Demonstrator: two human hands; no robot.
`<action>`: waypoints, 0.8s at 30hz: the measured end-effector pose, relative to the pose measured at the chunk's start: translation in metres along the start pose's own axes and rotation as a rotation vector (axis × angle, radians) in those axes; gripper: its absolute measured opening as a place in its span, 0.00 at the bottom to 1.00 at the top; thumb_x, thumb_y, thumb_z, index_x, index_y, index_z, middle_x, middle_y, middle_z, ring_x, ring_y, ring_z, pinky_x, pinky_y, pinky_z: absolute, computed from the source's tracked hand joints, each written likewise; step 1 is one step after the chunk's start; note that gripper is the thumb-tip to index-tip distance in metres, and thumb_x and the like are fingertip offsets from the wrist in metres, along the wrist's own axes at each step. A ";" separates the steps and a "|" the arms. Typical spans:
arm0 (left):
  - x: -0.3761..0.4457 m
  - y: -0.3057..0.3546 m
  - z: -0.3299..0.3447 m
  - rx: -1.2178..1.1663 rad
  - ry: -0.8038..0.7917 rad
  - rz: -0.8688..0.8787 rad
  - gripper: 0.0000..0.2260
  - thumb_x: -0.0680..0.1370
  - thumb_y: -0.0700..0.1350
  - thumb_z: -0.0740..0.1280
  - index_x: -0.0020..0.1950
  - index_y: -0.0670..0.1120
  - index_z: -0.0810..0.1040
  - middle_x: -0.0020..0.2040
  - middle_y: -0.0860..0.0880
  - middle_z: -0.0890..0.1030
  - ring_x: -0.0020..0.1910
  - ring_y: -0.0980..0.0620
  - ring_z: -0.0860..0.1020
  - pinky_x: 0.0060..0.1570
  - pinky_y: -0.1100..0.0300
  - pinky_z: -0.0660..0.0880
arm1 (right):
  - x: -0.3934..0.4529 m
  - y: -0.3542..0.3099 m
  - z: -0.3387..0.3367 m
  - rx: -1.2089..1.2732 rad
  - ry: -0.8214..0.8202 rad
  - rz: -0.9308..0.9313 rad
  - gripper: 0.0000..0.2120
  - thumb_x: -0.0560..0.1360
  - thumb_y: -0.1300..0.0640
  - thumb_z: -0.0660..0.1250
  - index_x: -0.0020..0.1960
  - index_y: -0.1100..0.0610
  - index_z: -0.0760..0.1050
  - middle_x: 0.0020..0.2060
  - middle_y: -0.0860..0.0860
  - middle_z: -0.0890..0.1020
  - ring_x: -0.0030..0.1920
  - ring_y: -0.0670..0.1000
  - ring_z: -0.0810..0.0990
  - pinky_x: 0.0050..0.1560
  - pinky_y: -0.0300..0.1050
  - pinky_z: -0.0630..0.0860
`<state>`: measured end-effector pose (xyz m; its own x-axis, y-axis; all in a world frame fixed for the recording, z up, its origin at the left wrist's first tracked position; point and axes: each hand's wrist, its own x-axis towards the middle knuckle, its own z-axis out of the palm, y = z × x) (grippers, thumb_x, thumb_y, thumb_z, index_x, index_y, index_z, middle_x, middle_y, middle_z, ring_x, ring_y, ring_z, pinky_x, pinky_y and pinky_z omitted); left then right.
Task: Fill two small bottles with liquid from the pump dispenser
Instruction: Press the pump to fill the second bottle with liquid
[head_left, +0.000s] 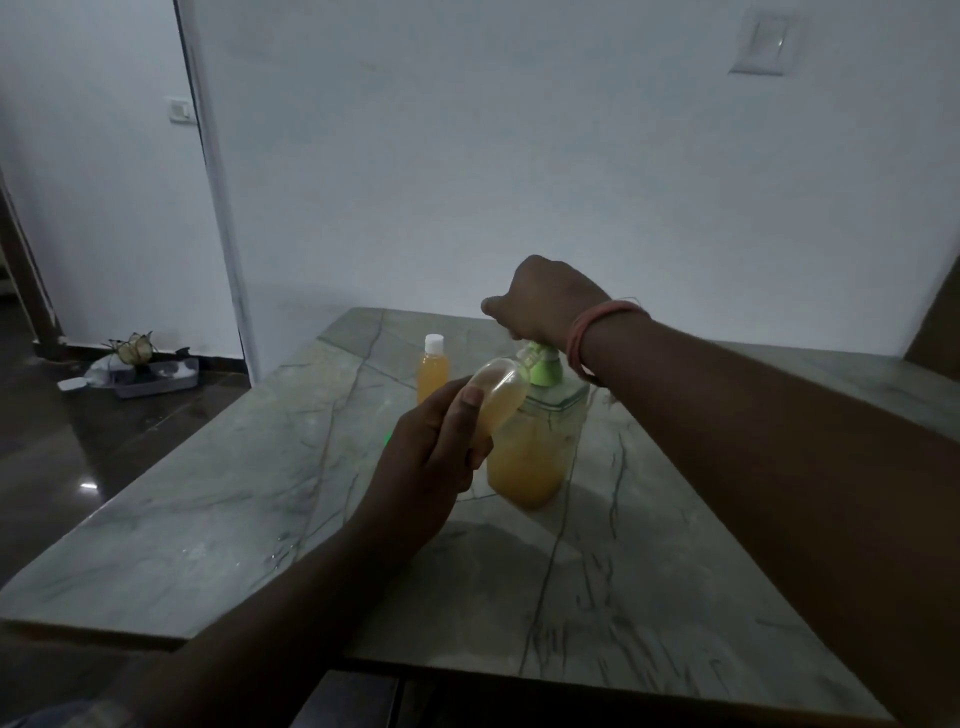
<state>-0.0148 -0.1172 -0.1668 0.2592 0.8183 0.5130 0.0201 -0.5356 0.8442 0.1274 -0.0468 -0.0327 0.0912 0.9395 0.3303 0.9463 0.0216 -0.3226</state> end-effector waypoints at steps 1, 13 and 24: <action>0.000 0.000 0.000 0.005 -0.001 0.002 0.18 0.82 0.58 0.56 0.66 0.51 0.75 0.33 0.51 0.76 0.29 0.57 0.72 0.29 0.62 0.68 | 0.001 -0.001 -0.001 -0.005 0.012 -0.011 0.13 0.74 0.48 0.65 0.37 0.56 0.77 0.37 0.52 0.84 0.38 0.53 0.81 0.40 0.44 0.76; 0.000 -0.002 0.000 -0.017 -0.011 -0.001 0.18 0.83 0.56 0.56 0.67 0.50 0.74 0.33 0.52 0.76 0.29 0.57 0.72 0.29 0.62 0.68 | 0.000 -0.001 -0.007 -0.061 -0.056 -0.017 0.12 0.75 0.50 0.66 0.36 0.56 0.76 0.39 0.52 0.85 0.38 0.52 0.82 0.40 0.44 0.77; 0.000 0.001 0.000 0.016 -0.016 0.020 0.15 0.84 0.55 0.55 0.65 0.52 0.75 0.33 0.51 0.75 0.29 0.57 0.71 0.28 0.61 0.68 | -0.001 0.003 -0.006 -0.030 -0.082 0.000 0.14 0.75 0.48 0.67 0.39 0.58 0.79 0.39 0.53 0.84 0.36 0.52 0.79 0.36 0.43 0.72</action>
<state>-0.0148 -0.1176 -0.1664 0.2750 0.8038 0.5275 0.0303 -0.5556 0.8309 0.1323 -0.0494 -0.0285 0.0663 0.9644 0.2559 0.9554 0.0127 -0.2952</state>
